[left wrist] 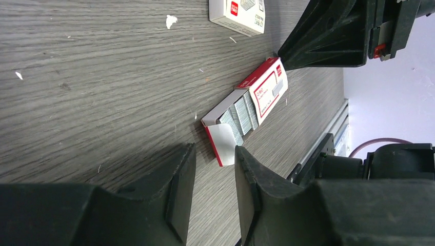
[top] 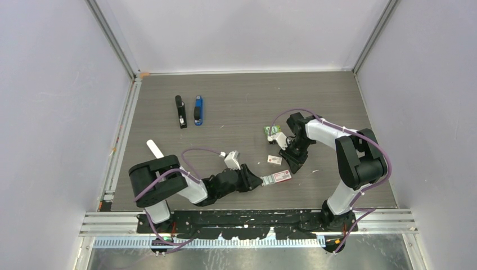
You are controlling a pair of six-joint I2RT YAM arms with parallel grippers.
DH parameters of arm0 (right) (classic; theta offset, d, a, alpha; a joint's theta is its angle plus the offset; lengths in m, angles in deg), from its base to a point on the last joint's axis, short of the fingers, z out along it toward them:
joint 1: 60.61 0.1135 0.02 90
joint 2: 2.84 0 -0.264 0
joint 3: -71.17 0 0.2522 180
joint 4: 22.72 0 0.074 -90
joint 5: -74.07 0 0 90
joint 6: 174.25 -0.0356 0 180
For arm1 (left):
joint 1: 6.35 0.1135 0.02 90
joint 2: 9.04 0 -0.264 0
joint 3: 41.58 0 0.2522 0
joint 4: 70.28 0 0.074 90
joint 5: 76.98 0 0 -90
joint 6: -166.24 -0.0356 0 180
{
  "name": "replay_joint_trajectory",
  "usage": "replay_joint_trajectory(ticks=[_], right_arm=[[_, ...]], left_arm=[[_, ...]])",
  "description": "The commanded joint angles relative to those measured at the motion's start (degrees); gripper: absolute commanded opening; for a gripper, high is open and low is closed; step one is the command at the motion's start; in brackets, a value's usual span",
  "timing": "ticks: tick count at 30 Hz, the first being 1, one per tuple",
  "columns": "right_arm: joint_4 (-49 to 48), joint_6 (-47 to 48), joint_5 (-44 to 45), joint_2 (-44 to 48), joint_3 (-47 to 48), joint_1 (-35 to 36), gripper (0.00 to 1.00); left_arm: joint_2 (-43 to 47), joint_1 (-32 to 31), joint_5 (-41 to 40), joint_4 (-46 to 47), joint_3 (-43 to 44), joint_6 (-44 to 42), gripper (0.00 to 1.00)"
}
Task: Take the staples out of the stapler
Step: Close the staple box at the center of the board.
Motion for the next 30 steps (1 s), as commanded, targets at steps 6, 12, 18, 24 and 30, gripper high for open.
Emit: replay_joint_trajectory(ticks=[6, 12, 18, 24, 30], right_arm=[[1.0, 0.6, -1.8, 0.3, 1.6, -0.1, 0.22], [1.1, 0.8, -2.2, 0.1, 1.6, 0.5, 0.22], [1.5, 1.1, -2.8, -0.1, 1.6, 1.0, 0.21], [1.8, 1.2, -3.3, -0.3, 1.6, 1.8, 0.21], [2.5, 1.6, -4.2, -0.8, 1.8, 2.6, 0.21]], left_arm=[[-4.3, -0.1, -1.9, -2.6, -0.1, 1.9, 0.23], [-6.0, -0.1, -1.4, -1.7, 0.7, 2.5, 0.21], [-6.2, -0.1, -1.3, -1.5, 1.1, 2.5, 0.20], [-6.0, 0.0, -1.1, -1.6, 1.3, 2.5, 0.16], [-6.0, 0.0, -0.7, -1.5, 1.7, 2.4, 0.13]])
